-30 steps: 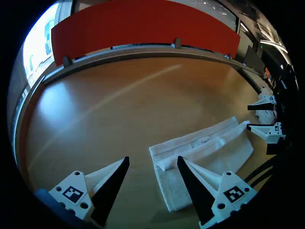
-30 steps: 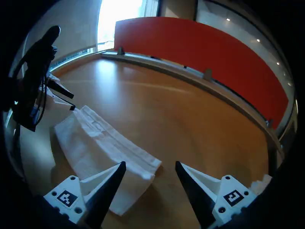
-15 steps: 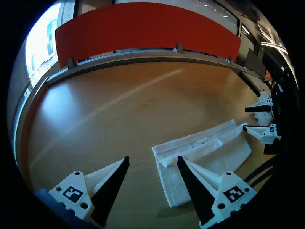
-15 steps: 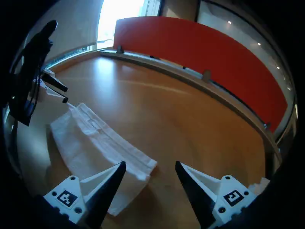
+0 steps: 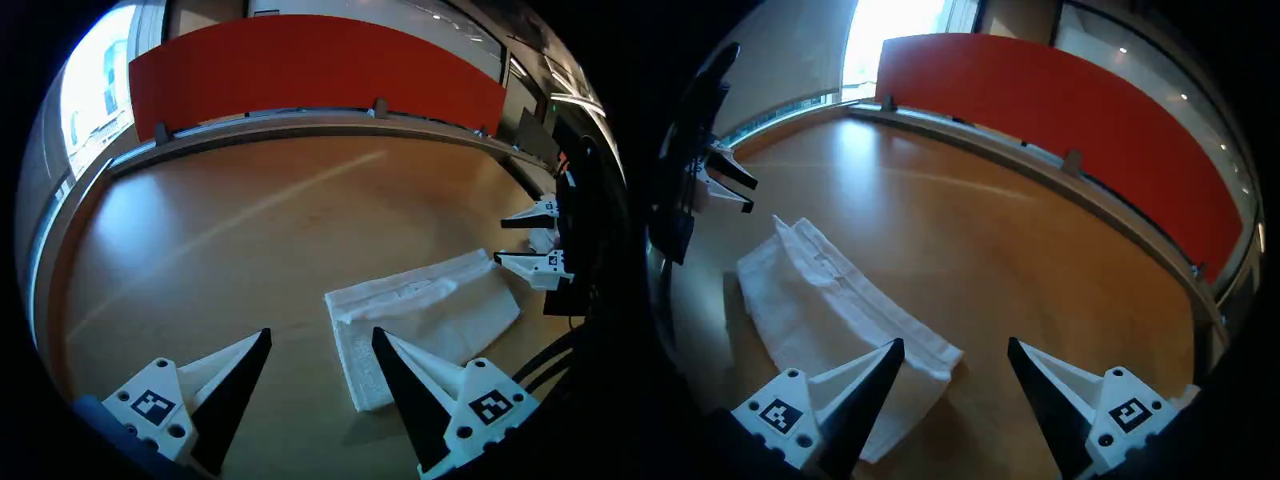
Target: Fold towel
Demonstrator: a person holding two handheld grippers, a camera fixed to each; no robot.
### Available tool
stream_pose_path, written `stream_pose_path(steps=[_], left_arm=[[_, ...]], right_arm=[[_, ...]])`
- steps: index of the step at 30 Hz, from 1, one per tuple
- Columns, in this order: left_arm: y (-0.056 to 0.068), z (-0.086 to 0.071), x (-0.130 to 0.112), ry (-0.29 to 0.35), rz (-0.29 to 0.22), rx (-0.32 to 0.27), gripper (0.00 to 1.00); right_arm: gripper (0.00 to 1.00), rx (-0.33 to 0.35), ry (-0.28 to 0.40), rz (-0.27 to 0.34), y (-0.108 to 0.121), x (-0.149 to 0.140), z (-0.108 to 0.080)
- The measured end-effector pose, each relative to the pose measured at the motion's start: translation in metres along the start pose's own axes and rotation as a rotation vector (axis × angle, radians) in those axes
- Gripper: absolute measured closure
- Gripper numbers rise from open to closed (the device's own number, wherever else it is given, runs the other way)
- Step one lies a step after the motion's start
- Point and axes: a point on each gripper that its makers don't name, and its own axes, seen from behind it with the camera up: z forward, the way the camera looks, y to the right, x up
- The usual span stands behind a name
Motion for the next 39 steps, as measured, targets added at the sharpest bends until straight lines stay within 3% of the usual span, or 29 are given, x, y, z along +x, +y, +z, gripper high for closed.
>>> stream_pose_path(steps=[21, 39], left_arm=[[-0.003, -0.013, -0.012, -0.002, -0.003, 0.003, 0.06], [-0.002, -0.010, -0.009, -0.002, 0.015, -0.009, 0.06]], right_arm=[[0.00, 0.003, 0.006, -0.024, -0.001, 0.007, -0.002], [0.00, 0.005, 0.004, -0.013, -0.022, -0.009, -0.039]])
